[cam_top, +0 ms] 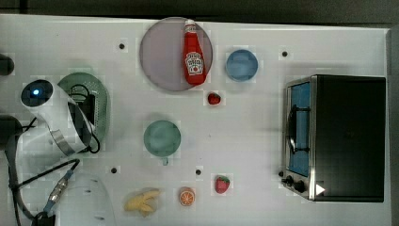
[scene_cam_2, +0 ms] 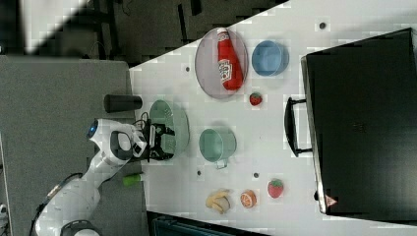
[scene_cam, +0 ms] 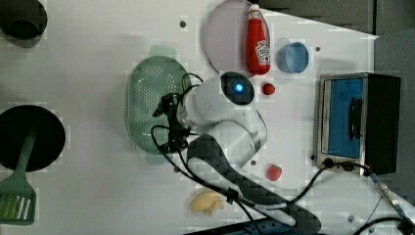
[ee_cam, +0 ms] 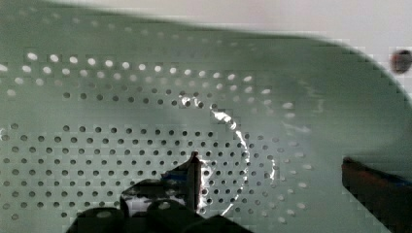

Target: Drag strainer backwards.

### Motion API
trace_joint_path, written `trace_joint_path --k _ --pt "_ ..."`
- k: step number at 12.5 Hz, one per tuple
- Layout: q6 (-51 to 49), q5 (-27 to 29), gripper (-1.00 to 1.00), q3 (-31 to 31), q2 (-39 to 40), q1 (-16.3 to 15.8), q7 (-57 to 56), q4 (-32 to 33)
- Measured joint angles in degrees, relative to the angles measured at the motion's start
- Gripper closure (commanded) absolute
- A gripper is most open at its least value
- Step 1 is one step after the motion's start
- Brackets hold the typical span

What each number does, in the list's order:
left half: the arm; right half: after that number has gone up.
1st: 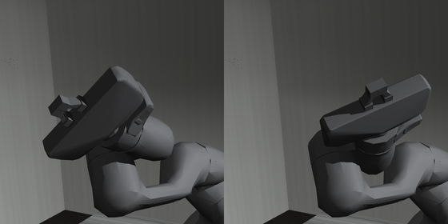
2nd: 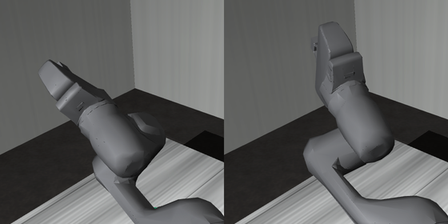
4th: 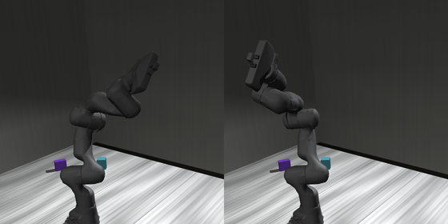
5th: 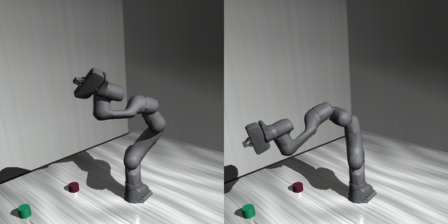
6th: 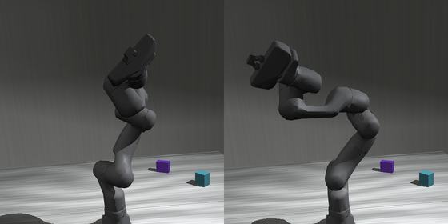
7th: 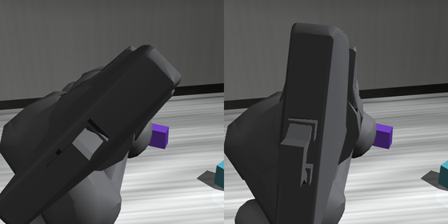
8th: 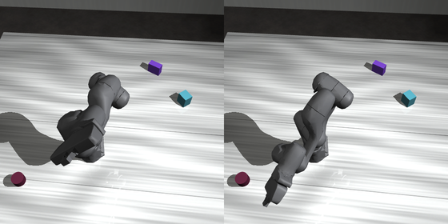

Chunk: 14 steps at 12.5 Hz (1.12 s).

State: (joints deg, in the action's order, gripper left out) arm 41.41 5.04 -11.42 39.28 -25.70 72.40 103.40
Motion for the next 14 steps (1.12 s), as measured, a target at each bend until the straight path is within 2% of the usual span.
trace_joint_path --k 3,6,14 --pt "1.43 0.48 -1.0 -1.13 -1.29 -0.67 0.0 2.74" --pt "2.07 3.92 -1.0 -1.22 -3.19 -1.87 0.11 6.55" --pt "5.04 4.5 -1.0 -1.66 -7.39 -5.13 0.17 14.32"
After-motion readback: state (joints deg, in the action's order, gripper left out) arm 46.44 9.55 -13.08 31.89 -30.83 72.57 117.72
